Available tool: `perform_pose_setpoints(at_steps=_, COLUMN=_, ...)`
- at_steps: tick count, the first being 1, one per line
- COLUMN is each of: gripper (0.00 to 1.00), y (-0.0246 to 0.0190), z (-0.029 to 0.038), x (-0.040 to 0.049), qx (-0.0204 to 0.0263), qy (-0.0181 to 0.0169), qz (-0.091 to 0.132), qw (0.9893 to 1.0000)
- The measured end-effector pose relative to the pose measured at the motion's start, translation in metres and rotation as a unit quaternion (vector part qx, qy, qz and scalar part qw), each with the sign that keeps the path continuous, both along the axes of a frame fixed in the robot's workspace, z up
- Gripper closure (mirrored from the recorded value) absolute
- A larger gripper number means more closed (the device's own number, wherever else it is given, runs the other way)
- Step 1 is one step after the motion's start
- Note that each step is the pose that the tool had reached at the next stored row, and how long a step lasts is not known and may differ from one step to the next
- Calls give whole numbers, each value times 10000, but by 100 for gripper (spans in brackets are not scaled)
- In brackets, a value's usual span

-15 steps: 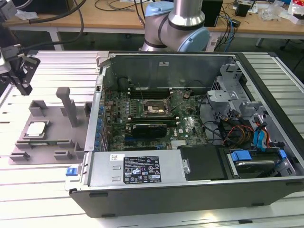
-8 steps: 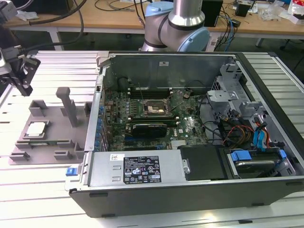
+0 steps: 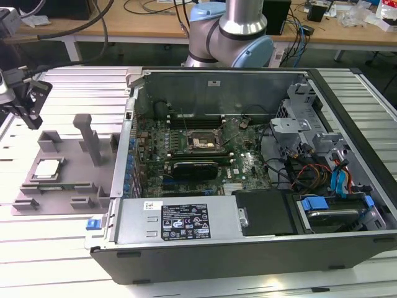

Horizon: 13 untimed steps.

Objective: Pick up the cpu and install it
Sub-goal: 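Pick up the cpu and move it towards the insertion slot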

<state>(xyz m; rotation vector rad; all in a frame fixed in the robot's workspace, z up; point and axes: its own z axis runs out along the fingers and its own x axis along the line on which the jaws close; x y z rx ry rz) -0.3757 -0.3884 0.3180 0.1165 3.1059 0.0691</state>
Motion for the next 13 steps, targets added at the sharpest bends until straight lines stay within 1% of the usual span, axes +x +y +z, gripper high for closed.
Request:
perform_pose_setpoints(at_steps=1, gripper=89, y=0, z=-33, x=-20, qx=0, qy=-1, qz=0, qw=10000)
perform_pose_setpoints(at_steps=4, gripper=89, y=0, z=-100, x=-66, qx=0, qy=-4, qz=0, qw=10000)
perform_pose_setpoints(at_steps=9, gripper=89, y=0, z=-151, x=-97, qx=0, qy=-6, qz=0, qw=10000)
perform_pose_setpoints(at_steps=13, gripper=89, y=0, z=-221, x=-146, qx=-1, qy=-7, qz=0, qw=10000)
